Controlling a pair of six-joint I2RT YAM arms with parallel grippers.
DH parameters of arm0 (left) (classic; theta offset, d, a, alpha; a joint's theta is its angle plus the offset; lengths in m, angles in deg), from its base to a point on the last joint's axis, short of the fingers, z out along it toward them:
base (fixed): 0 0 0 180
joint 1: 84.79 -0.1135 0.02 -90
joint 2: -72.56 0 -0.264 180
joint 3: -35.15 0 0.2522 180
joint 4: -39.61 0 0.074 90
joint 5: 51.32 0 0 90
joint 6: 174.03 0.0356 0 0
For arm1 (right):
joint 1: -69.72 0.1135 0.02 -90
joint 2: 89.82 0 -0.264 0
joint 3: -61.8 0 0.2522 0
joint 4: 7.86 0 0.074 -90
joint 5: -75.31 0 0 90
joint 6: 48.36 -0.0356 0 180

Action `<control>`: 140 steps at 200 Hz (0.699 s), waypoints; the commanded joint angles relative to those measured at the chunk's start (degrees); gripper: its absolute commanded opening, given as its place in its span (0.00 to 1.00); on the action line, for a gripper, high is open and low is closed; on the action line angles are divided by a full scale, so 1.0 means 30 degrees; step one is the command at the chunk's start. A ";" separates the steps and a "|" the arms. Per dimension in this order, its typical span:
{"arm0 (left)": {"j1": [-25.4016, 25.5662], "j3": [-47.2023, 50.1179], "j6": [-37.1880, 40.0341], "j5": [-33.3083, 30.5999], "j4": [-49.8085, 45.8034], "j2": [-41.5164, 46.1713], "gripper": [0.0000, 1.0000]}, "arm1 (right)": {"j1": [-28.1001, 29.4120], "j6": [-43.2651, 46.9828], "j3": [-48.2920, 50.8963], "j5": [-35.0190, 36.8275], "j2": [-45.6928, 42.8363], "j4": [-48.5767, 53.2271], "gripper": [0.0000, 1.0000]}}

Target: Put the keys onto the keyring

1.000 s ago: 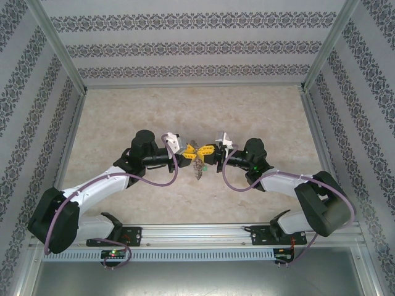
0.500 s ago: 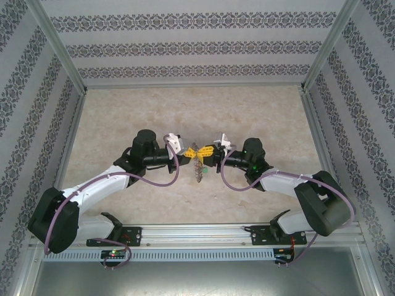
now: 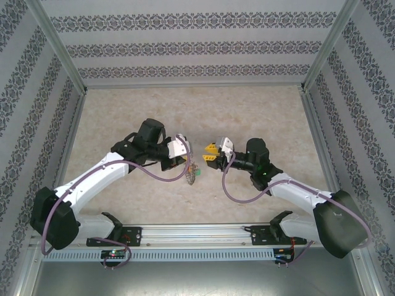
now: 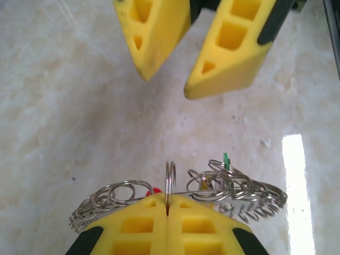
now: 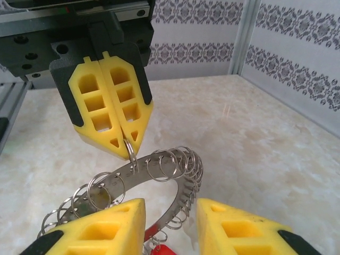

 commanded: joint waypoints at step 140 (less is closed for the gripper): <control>0.0927 0.1453 -0.2456 0.1703 0.3269 0.0131 0.00 | 0.1411 0.1773 -0.0593 -0.0401 0.1306 0.0594 0.27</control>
